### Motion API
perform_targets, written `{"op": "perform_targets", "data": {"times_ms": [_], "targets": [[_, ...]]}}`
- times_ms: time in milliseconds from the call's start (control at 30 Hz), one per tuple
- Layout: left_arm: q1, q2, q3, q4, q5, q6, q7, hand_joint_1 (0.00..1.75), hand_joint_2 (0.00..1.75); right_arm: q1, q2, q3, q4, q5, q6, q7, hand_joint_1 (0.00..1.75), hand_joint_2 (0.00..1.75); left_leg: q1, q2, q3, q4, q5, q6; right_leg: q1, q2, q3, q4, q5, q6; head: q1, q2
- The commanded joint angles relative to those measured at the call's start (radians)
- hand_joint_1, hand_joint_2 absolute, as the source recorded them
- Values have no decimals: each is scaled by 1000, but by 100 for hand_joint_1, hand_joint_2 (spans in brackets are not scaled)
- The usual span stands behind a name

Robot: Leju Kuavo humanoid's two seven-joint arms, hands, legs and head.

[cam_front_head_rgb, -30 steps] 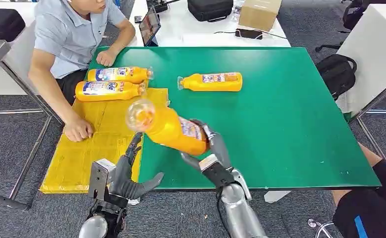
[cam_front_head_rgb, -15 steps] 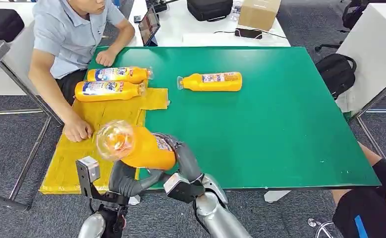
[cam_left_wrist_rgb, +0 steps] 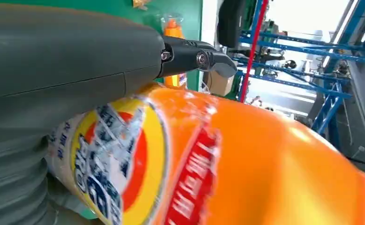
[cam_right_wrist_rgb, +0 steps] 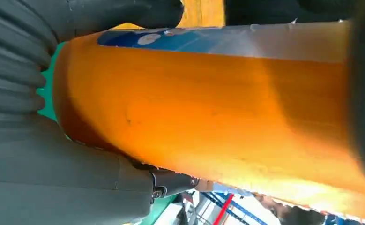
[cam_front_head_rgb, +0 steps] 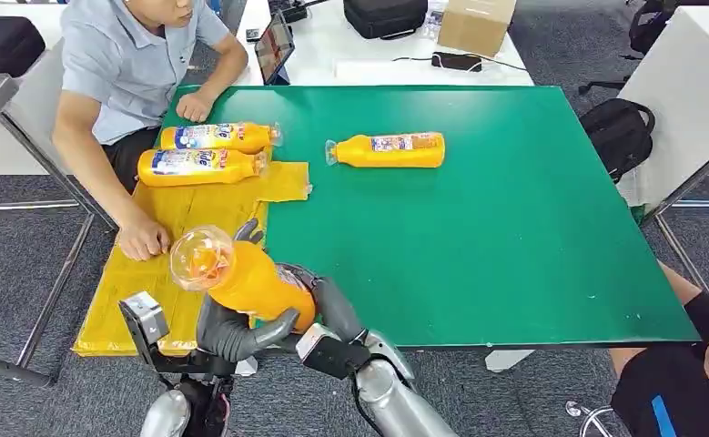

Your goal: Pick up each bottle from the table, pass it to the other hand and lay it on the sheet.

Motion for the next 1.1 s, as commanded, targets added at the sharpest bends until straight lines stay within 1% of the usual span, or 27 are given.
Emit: {"op": "perform_targets", "data": {"times_ms": [33, 67, 200, 233, 267, 400, 900, 933, 967, 1000, 1033, 1067, 1100], "targets": [[-31, 0, -16, -7, -70, 22, -3, 0, 175, -5, 10, -87, 68, 62, -55, 29, 175, 175, 0, -2, 3, -1, 0, 2, 1, -3, 3, -1, -1, -3, 0, 0], [-33, -1, -26, 0, -98, 33, 9, 0, 175, -2, 10, -81, 62, 101, -85, 33, 175, 175, 0, -2, 2, -1, 0, 1, 0, -3, 3, -1, -1, -2, 0, 0], [-46, -14, -27, 67, -109, 55, 62, 2, 175, 8, 10, -22, 43, 177, -122, 38, 175, 175, 0, -1, 2, -1, 0, 2, 0, -3, 3, -1, -1, -2, 0, 0], [-52, -14, -24, 80, -106, 61, 64, 66, 175, 7, 10, -5, 45, 195, -141, 41, 175, 175, 0, -2, 1, -1, 0, 1, 0, -2, 2, -1, -1, -2, 0, 0], [-57, -15, -20, 92, -105, 68, 71, 175, 175, 6, 10, 10, 50, 206, -152, 41, 175, 175, -1, -2, 2, -1, 0, 2, 0, -3, 3, -1, -1, -2, 0, 0], [-59, -13, -22, 111, -116, 75, 89, 175, 175, -5, 10, 49, 63, 201, -171, 35, 175, 175, 0, -1, 2, -1, 0, 1, 0, -2, 3, -1, -1, -2, 0, 0], [-58, -13, -25, 131, -87, 56, 108, 175, 175, -22, 10, 67, 57, 180, -168, 26, 175, 175, 0, 0, 3, -1, 0, 2, 0, -2, 3, -1, -1, -3, 0, 0], [-63, -15, -20, 139, -49, 47, 114, 175, 175, -20, 10, 69, 54, 157, -158, 15, 162, 175, 0, 0, 1, -1, 0, 1, 0, -1, 2, -1, 0, -2, 0, 0], [-65, -15, -17, 146, -14, 41, 118, 175, 175, -21, 10, 75, 54, 138, -145, 5, 45, 175, 0, 0, 2, -1, 0, 2, 1, -2, 3, -1, 0, -3, 0, 0], [-71, -15, -14, 154, 22, 33, 119, 175, 175, -20, 10, 81, 55, 127, -141, -6, 0, 175, -1, 0, 3, -1, 0, 2, 0, -2, 4, -1, -1, -3, 0, 0], [-81, -14, -10, 168, 72, 15, 121, 175, 175, -19, 10, 91, 55, 107, -143, -33, 0, 175, 0, 0, 2, -1, 0, 2, 1, -2, 3, -1, 0, -2, 0, 0], [-100, -15, -3, 194, 112, 9, 125, 175, 175, -22, 10, 109, 59, 93, -136, -42, 0, 0, -1, 0, 3, -2, 0, 2, 0, -2, 4, -1, -1, -3, 0, 0], [-116, -15, 3, 215, 136, 15, 127, 175, 175, -18, 10, 130, 41, 89, -146, -42, 0, 0, -1, -1, 2, -1, 0, 1, 0, -2, 2, -1, -1, -2, 0, 0]]}}
